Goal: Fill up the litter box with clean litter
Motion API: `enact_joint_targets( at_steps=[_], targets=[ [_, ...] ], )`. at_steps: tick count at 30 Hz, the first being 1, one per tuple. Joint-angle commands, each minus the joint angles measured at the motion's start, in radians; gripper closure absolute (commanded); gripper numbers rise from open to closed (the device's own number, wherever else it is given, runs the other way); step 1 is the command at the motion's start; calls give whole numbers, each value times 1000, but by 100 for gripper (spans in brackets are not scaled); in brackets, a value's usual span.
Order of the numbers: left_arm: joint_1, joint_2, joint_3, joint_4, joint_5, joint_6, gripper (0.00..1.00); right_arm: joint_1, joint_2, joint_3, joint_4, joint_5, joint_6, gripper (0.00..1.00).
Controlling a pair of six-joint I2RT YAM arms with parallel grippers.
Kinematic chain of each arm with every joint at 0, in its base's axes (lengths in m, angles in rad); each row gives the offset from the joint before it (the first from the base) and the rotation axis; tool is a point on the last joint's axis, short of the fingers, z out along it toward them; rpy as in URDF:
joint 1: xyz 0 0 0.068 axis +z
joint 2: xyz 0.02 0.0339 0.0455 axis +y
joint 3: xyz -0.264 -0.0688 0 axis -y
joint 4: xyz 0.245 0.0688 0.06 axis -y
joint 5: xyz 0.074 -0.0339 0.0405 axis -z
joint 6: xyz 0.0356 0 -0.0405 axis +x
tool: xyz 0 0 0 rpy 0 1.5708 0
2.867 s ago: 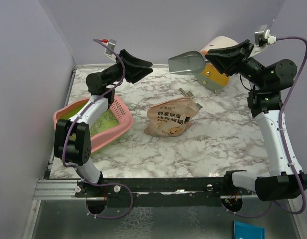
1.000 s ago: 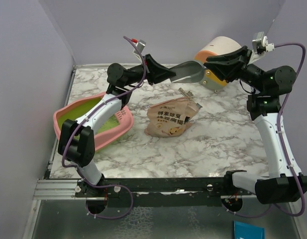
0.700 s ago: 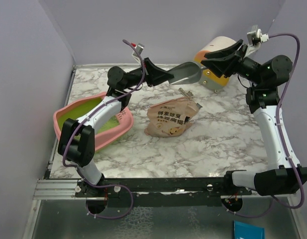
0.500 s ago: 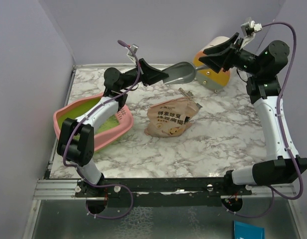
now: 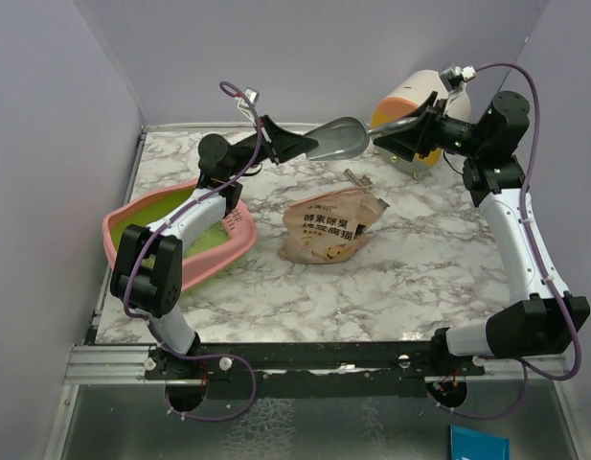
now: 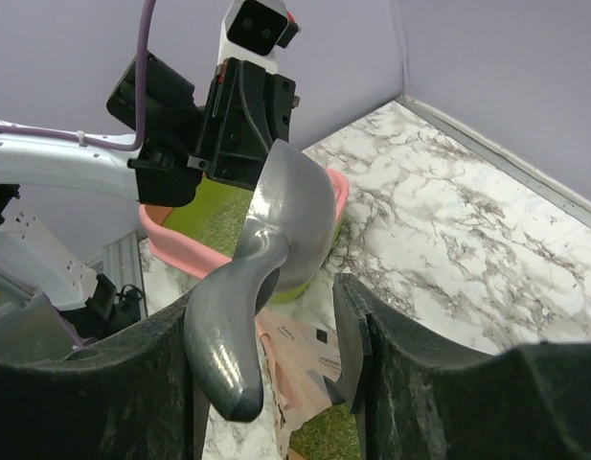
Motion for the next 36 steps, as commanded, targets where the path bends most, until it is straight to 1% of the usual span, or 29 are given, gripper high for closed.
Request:
enact_joint_targets(
  at_steps=[1,6,10,15,32,36],
  targets=[
    [2,-14,4,-3,-58,-16,100,-1,-42,-25,75,-22,32,52],
    [2,-8,5,-22,-54,-8,100,-1,-39,-30,122,-21,62,53],
    [1,-24,3,-102,-67,55,100,0,-36,-5,126,-31,73,53],
    [-6,-20,14,-104,-58,58,100,0,-20,8,102,-46,65,57],
    [-52,-8,42,-125,-47,75,100,16,29,15,136,-48,74,57],
    [-54,-12,42,-135,-39,85,100,17,20,8,133,-17,61,58]
  ],
)
